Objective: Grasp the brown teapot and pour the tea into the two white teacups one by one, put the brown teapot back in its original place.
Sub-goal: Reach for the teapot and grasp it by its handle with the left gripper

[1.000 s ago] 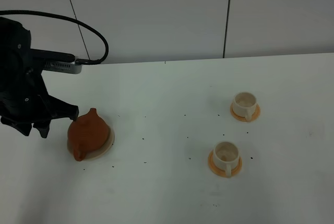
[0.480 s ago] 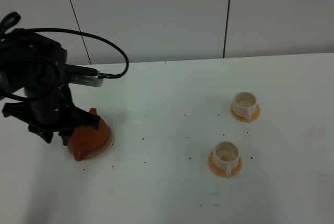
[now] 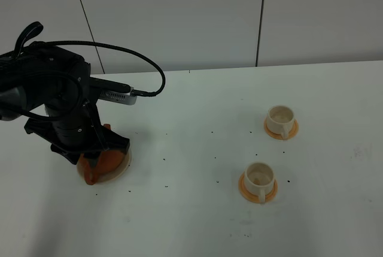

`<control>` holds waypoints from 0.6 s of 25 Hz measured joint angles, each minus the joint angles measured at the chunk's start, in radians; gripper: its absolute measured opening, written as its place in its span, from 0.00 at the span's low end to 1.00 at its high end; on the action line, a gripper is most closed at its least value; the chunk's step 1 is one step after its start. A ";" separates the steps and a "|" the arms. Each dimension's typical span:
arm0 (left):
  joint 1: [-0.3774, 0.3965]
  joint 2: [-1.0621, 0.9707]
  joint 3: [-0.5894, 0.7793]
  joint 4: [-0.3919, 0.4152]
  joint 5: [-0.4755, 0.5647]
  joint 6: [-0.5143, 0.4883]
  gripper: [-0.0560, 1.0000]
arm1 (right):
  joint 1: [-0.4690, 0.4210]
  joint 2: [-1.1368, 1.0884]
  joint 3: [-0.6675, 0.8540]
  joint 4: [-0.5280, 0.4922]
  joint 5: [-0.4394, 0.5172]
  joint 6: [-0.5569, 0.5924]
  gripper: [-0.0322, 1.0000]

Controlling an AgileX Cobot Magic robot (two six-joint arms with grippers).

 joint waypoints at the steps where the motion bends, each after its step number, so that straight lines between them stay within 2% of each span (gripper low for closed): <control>1: 0.000 0.000 0.000 0.000 0.001 0.001 0.43 | 0.000 0.000 0.000 0.000 0.000 0.000 0.16; 15: 0.000 0.059 0.000 0.048 0.009 -0.049 0.46 | 0.000 0.000 0.000 0.000 0.000 0.000 0.18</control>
